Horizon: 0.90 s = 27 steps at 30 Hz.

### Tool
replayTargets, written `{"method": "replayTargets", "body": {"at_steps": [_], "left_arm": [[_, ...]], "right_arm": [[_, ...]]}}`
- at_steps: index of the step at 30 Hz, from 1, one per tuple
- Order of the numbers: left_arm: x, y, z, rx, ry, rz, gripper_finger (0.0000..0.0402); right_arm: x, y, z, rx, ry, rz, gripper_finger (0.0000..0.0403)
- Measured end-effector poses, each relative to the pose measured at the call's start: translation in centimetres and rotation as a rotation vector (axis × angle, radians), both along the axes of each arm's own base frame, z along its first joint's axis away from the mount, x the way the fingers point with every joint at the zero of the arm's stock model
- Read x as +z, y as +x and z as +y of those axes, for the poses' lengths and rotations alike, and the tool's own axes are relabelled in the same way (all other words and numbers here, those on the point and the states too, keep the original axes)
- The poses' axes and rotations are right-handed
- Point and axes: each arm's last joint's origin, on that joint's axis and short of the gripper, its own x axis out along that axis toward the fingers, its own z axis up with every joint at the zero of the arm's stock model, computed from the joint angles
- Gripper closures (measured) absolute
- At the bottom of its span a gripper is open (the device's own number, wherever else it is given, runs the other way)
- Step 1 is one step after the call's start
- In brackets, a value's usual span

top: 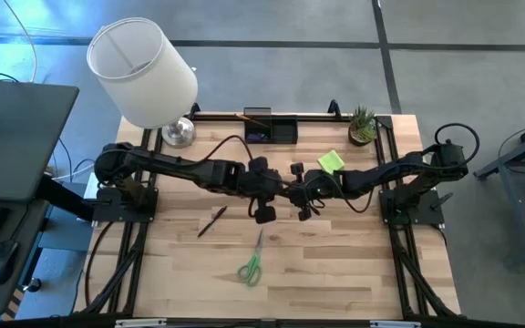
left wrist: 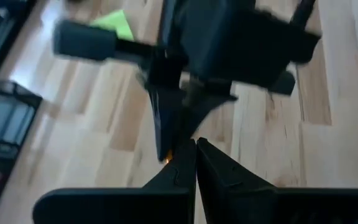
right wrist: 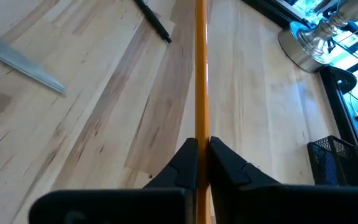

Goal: Pick and place office supplies into organizer
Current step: Put the orange pencil into the black desk organizer

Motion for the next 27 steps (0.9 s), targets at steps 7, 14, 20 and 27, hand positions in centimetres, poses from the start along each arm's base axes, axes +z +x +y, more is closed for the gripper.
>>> {"method": "replayTargets", "body": {"at_steps": [7, 14, 20, 27], "left_arm": [[1.2, 0.2, 0.0, -0.060, 0.060, -0.001, 0.0401], [3.4, -2.3, 0.5, 0.123, 0.281, 0.139, 0.0401], [5.0, -4.8, 0.4, 0.148, 0.363, -0.062, 0.0401], [2.5, -7.6, 1.4, -0.079, 0.201, -0.406, 0.0401]], "right_arm": [[0.2, 0.1, -0.9, -0.050, 0.043, -0.035, 0.0399], [0.4, 0.0, -3.7, -0.220, 0.162, -0.076, 0.0400], [1.4, 0.5, -5.5, -0.261, 0.271, -0.243, 0.0400], [2.3, 0.7, -8.8, -0.286, 0.307, -0.450, 0.0399]]}}
